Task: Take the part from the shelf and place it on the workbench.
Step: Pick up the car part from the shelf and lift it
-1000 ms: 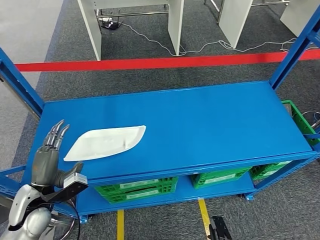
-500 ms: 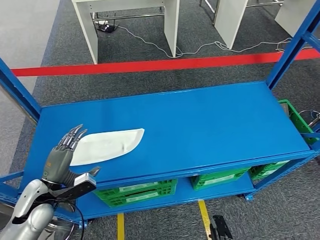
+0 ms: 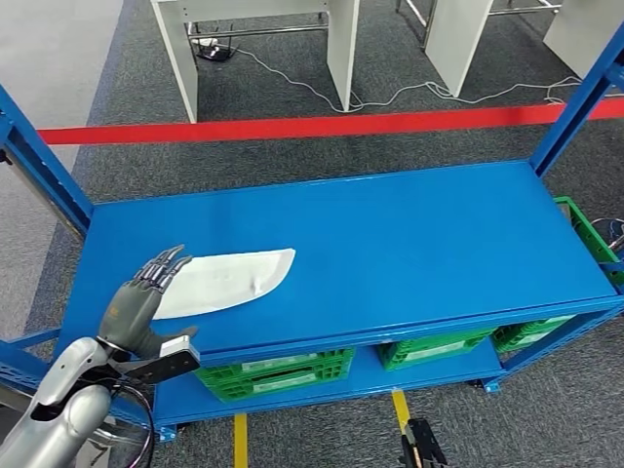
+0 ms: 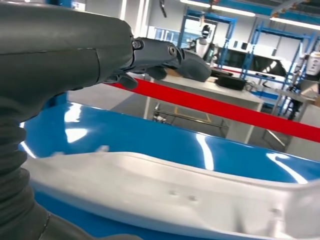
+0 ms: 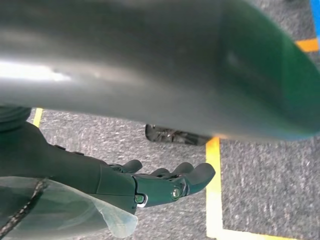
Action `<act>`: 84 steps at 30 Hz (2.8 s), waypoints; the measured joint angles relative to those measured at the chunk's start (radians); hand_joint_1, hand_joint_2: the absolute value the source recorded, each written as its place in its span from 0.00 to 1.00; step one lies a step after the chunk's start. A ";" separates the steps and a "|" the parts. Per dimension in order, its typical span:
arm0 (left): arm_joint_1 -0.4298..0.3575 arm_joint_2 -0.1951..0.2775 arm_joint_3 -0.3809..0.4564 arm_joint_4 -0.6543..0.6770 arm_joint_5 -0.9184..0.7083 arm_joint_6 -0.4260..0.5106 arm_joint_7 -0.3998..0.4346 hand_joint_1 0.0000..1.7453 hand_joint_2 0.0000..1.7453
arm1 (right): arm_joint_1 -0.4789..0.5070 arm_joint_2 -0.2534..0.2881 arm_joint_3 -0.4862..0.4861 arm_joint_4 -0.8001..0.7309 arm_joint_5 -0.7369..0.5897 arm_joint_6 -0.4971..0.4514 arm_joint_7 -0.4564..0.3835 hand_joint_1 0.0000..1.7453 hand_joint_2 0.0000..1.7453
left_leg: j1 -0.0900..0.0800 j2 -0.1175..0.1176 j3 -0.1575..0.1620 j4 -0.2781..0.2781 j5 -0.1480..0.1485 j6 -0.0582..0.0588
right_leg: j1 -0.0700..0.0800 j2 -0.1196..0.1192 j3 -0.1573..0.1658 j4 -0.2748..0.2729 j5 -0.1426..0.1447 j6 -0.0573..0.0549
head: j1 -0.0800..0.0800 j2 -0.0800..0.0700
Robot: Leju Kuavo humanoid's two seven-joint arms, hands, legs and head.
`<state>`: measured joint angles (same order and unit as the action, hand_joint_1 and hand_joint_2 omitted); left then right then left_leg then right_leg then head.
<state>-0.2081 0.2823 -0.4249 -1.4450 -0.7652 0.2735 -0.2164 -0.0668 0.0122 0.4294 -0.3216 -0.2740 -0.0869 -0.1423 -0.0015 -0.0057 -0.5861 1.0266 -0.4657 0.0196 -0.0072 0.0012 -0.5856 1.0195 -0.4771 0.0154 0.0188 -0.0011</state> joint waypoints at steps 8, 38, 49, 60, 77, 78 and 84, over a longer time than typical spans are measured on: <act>-0.091 -0.016 -0.066 0.071 0.001 -0.066 -0.013 0.00 1.00 | -0.011 0.005 0.003 -0.001 0.015 0.016 0.009 0.00 0.00 | 0.010 0.001 -0.104 0.240 -0.122 -0.040 | -0.005 -0.001 0.009 -0.018 0.010 -0.022 | -0.008 0.000; -0.246 -0.084 -0.221 0.222 -0.075 -0.142 0.004 0.00 1.00 | -0.016 0.005 0.009 -0.003 0.032 0.031 0.024 0.00 0.00 | 0.008 0.002 -0.095 0.205 -0.103 -0.035 | -0.007 0.000 0.000 -0.017 0.018 -0.020 | -0.008 0.000; -0.258 -0.085 -0.232 0.232 -0.080 -0.152 0.004 0.00 1.00 | -0.016 0.006 0.011 -0.004 0.036 0.031 0.025 0.00 0.00 | 0.002 0.001 0.004 -0.016 0.013 0.001 | -0.002 0.000 -0.006 -0.013 0.014 0.010 | -0.006 0.000; -0.334 -0.119 -0.296 0.321 -0.187 -0.239 0.084 0.00 1.00 | -0.017 0.004 0.022 -0.006 0.058 0.030 0.035 0.00 0.00 | 0.005 0.001 0.002 -0.015 0.014 0.004 | -0.010 -0.001 -0.029 0.027 0.017 0.031 | -0.001 0.000; -0.455 -0.102 -0.378 0.481 -0.361 -0.285 0.221 0.00 1.00 | 0.000 0.004 0.019 -0.012 0.059 0.015 0.047 0.00 0.00 | -0.016 0.008 0.019 -0.009 0.002 0.023 | 0.004 -0.005 0.007 -0.014 0.020 -0.014 | 0.001 0.000; -0.456 -0.102 -0.379 0.483 -0.363 -0.286 0.223 0.00 1.00 | 0.000 0.005 0.019 -0.013 0.059 0.015 0.047 0.00 0.00 | -0.019 0.010 0.020 -0.015 0.000 0.026 | 0.003 -0.006 0.007 -0.015 0.021 -0.009 | 0.002 0.000; -0.459 -0.103 -0.385 0.495 -0.366 -0.293 0.236 0.00 1.00 | 0.001 0.003 0.019 -0.017 0.060 0.013 0.048 0.00 0.00 | -0.006 0.009 0.029 -0.053 0.033 0.030 | -0.003 -0.003 -0.063 0.125 -0.067 0.021 | 0.006 0.000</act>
<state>-0.6674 0.1798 -0.8096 -0.9499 -1.1311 -0.0197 0.0199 -0.0655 0.0150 0.4482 -0.3382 -0.2142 -0.0736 -0.0941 -0.0078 0.0032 -0.5574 0.9740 -0.4324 0.0496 -0.0097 -0.0019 -0.6489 1.1442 -0.5438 0.0365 0.0251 -0.0012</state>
